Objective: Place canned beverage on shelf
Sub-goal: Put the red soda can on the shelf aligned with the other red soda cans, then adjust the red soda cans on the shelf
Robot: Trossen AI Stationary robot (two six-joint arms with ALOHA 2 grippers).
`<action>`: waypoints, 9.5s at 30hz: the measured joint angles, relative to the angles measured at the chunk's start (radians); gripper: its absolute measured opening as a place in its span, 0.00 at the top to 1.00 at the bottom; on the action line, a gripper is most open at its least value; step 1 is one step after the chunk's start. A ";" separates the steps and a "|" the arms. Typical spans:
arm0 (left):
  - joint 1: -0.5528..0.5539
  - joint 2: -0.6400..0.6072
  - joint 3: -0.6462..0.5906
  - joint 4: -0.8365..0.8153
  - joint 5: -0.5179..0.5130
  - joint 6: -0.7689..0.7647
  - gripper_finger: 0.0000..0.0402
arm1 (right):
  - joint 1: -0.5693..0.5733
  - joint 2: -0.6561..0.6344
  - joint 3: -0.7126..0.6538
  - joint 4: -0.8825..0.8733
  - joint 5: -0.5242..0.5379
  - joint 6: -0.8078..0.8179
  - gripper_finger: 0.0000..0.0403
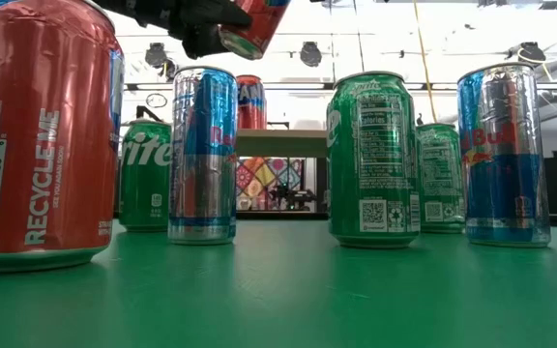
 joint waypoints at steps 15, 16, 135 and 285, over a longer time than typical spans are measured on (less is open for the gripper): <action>-0.002 -0.003 -0.001 0.036 -0.047 0.007 0.28 | -0.003 -0.003 0.000 0.017 0.080 0.277 0.16; -0.005 -0.006 -0.001 0.041 -0.064 0.008 0.28 | -0.004 -0.004 0.000 0.020 0.102 0.320 0.15; -0.016 -0.292 -0.006 -0.193 -0.304 0.003 0.02 | -0.115 0.166 -0.047 0.124 0.323 0.414 0.11; 0.375 0.060 -0.006 -0.036 -0.144 0.227 0.67 | 0.111 0.135 -0.048 0.004 0.631 0.375 0.11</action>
